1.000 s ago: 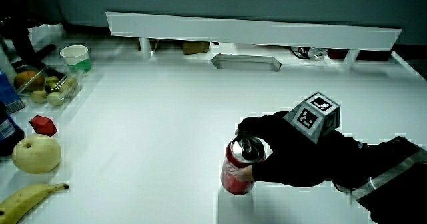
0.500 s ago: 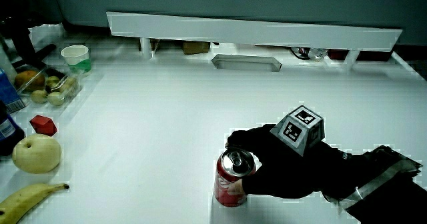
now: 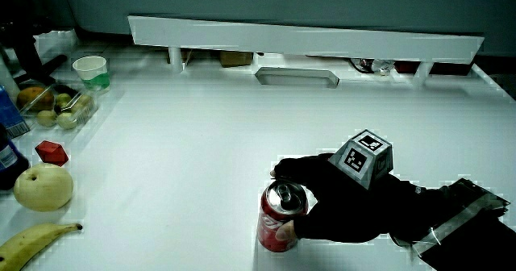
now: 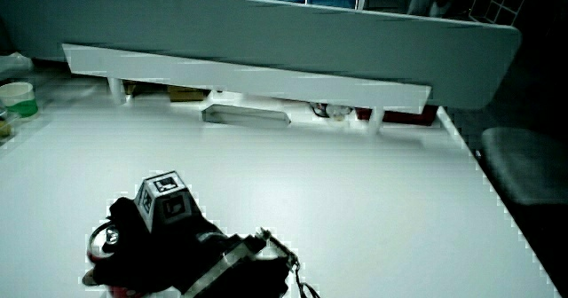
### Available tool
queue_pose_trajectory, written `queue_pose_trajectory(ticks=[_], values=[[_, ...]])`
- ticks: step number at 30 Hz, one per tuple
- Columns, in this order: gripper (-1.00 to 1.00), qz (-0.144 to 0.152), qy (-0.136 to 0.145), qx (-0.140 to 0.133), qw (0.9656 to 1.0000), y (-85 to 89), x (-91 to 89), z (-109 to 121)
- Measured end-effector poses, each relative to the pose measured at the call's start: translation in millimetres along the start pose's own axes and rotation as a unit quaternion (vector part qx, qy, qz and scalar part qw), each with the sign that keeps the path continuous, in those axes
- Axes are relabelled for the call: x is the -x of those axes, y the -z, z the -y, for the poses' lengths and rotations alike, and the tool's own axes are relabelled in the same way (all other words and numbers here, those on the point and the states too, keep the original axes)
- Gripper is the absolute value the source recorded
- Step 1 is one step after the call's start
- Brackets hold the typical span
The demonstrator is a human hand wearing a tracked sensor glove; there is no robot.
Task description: Place cola
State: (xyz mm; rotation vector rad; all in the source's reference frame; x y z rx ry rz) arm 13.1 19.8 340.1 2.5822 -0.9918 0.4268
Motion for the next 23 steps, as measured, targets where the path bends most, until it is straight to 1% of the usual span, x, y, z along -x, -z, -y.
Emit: queue_pose_trajectory(ticks=[4,6,7,8,9,10,12,13,14,15,17,20,21,22,23], values=[[-0.83,-0.013,0.002,-0.006,0.9999,-7.3,-3.1,6.7],[-0.94,-0.015,0.005,0.009,0.9998,-10.3,-7.2,13.2],[-1.00,-0.026,0.010,0.010,0.9995,-14.4,-8.8,17.8],[-1.00,-0.023,0.012,0.004,0.9997,-16.6,-11.3,22.5],[-1.00,-0.004,0.009,-0.006,0.9999,-15.9,-14.8,27.2],[-1.00,-0.005,0.021,0.011,0.9997,-21.9,-14.9,32.7],[-1.00,0.010,0.022,0.002,0.9997,-21.0,-22.3,43.4],[-1.00,-0.006,0.018,-0.006,0.9998,-26.6,-22.9,49.8],[-1.00,0.016,0.028,0.007,0.9995,-23.5,-27.9,55.7],[-1.00,0.009,0.011,-0.039,0.9991,-23.0,-31.9,62.4],[-1.00,0.020,0.007,-0.054,0.9983,-18.8,-41.3,75.6],[-1.00,0.008,0.017,-0.061,0.9980,-17.4,-52.2,95.6],[-1.00,-0.014,0.028,-0.054,0.9981,-21.1,-53.0,100.7],[-1.00,-0.049,0.034,-0.059,0.9965,-29.2,-49.5,103.5],[-1.00,-0.048,0.038,-0.057,0.9965,-26.8,-51.7,106.9]])
